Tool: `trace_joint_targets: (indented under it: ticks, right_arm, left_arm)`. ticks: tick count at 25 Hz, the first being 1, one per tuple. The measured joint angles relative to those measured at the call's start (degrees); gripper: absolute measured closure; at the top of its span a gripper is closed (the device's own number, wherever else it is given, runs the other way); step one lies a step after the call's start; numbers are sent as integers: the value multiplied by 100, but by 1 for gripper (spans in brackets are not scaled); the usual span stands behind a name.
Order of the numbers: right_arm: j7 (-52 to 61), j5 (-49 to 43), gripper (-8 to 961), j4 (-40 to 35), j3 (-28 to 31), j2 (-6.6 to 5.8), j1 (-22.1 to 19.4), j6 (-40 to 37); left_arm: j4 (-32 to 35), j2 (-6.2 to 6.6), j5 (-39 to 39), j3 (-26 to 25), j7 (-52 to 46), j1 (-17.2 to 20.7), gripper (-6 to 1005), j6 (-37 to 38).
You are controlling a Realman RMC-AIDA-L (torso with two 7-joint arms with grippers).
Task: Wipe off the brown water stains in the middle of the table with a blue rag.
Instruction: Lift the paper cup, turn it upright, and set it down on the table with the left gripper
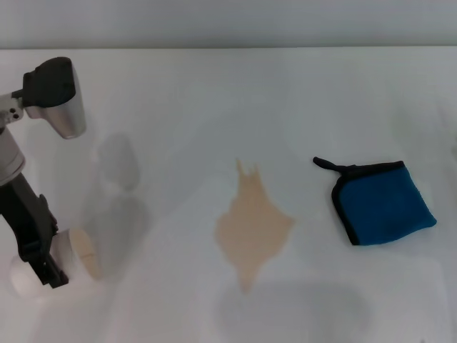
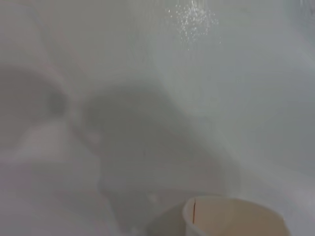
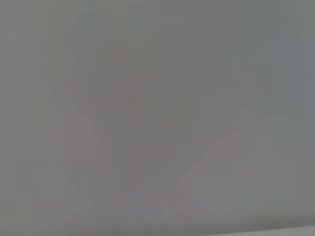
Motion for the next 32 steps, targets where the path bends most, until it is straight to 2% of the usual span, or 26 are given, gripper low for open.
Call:
trace_joint_targets:
  ticks: [5, 9, 15, 18, 21, 22, 25, 30, 32]
  right_arm:
    - [0, 0, 99, -3, 4, -5, 0, 0]
    - [0, 0, 99, -3, 4, -7, 2, -1]
    - [0, 0, 99, -17, 4, -8, 12, 0]
    - [0, 0, 99, -20, 4, -8, 26, -1]
    - [0, 1, 99, -22, 3, -8, 29, 0]
    - [0, 0, 99, -22, 4, -8, 28, -1]
    - [0, 0, 100, -22, 3, -8, 18, 0]
    - [0, 0, 100, -21, 3, -7, 22, 0]
    - [0, 0, 100, -21, 3, -8, 34, 0]
  left_arm:
    - [-157, 24, -312, 0, 23, -12, 242, 11]
    - [-532, 32, -786, 0, 145, -18, 275, 17]
    - [-1347, 33, -2106, 0, 273, 25, 323, 64]
    - [-1741, 33, -2979, 0, 311, 170, 350, 120]
    - [-1988, 30, -4132, 0, 327, 466, 379, 279]
    - [-2015, 30, -4752, 0, 365, 684, 386, 386]
    - [-1990, 32, -5683, 1, 543, 1064, 406, 505]
    - [-1514, 27, -7134, 0, 1014, 1948, 447, 561]
    - [-1282, 42, -7457, 1, 1140, 2216, 465, 563]
